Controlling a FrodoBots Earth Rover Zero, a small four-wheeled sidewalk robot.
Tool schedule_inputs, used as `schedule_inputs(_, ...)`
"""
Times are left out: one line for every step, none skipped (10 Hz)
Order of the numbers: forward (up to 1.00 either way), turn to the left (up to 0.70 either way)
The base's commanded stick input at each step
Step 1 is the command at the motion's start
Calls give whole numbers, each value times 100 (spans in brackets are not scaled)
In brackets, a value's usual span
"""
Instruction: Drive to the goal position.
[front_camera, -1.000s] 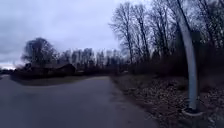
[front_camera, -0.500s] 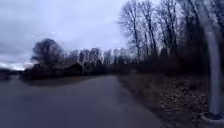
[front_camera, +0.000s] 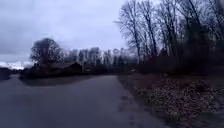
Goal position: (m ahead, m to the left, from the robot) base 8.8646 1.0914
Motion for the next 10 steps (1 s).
schedule_inputs(70,19)
schedule_inputs(70,0)
schedule_inputs(70,0)
schedule_inputs(70,0)
schedule_inputs(70,0)
schedule_inputs(70,0)
schedule_inputs(70,0)
schedule_inputs(70,0)
schedule_inputs(70,0)
schedule_inputs(70,0)
